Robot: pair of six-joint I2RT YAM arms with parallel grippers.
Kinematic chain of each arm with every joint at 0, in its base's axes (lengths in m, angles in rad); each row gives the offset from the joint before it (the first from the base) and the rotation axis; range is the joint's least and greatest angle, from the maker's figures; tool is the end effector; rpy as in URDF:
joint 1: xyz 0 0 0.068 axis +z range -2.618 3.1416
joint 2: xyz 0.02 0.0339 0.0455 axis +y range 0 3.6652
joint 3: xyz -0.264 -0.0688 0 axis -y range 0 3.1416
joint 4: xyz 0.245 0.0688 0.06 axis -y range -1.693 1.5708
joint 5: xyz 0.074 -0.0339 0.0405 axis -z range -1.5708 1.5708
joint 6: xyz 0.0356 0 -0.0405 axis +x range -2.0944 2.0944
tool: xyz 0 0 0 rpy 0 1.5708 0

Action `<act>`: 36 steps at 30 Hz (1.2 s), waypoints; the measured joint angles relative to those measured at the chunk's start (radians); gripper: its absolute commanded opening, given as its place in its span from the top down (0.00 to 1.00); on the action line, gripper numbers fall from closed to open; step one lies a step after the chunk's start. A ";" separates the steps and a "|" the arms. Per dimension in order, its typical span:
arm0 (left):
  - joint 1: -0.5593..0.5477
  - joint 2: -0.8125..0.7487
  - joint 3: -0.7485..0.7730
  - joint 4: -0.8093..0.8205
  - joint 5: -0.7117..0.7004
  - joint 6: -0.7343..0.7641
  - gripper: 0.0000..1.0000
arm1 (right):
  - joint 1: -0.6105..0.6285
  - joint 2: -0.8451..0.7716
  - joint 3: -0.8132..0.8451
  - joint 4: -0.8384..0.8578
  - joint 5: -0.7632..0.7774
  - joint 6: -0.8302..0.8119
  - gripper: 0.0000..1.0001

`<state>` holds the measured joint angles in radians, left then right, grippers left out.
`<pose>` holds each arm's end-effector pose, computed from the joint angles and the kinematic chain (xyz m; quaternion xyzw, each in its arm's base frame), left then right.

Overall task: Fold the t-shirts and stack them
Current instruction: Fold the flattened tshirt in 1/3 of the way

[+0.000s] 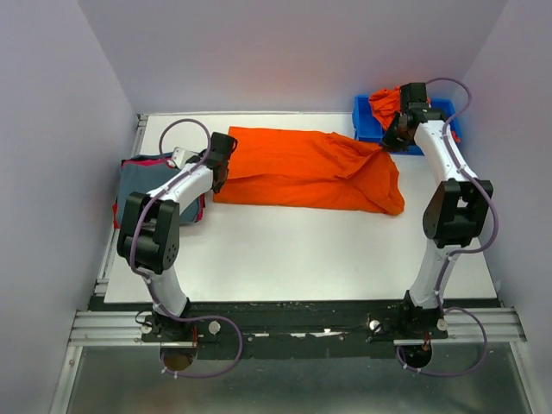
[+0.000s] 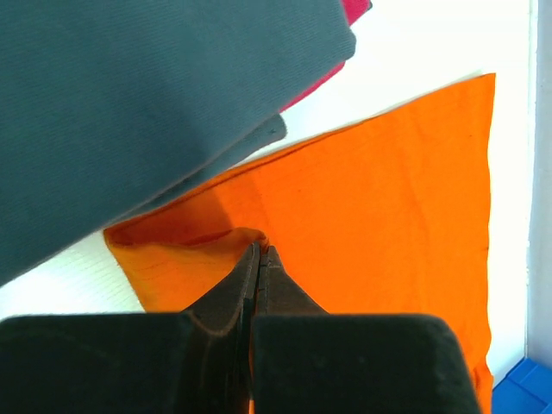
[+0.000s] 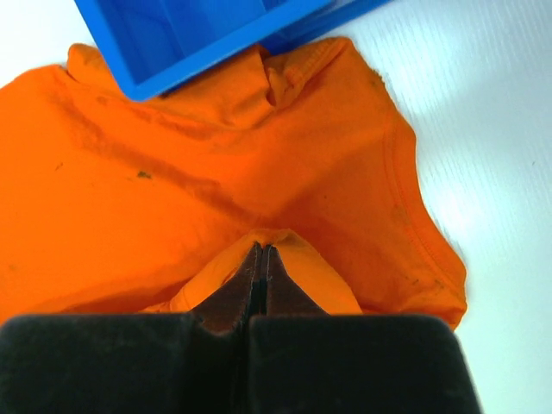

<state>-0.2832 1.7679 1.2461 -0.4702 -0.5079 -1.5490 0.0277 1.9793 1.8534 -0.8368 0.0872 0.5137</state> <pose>0.3615 -0.0872 0.2143 -0.6065 0.7056 -0.0725 0.3592 0.4379 0.0090 0.2947 0.2420 0.9221 0.0399 0.2993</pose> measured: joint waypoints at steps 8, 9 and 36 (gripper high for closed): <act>0.010 0.082 0.050 0.045 0.033 0.022 1.00 | -0.012 0.058 0.096 -0.010 -0.007 -0.018 0.99; 0.013 0.088 0.050 0.055 0.037 0.024 1.00 | -0.013 0.064 0.105 -0.011 -0.008 -0.018 0.99; 0.043 0.206 0.200 0.096 0.060 0.174 0.37 | -0.015 -0.010 -0.132 0.173 -0.051 0.003 0.38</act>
<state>-0.2401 1.9739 1.4456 -0.3740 -0.4484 -1.3750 0.0128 1.9694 1.7210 -0.6640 0.0360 0.5163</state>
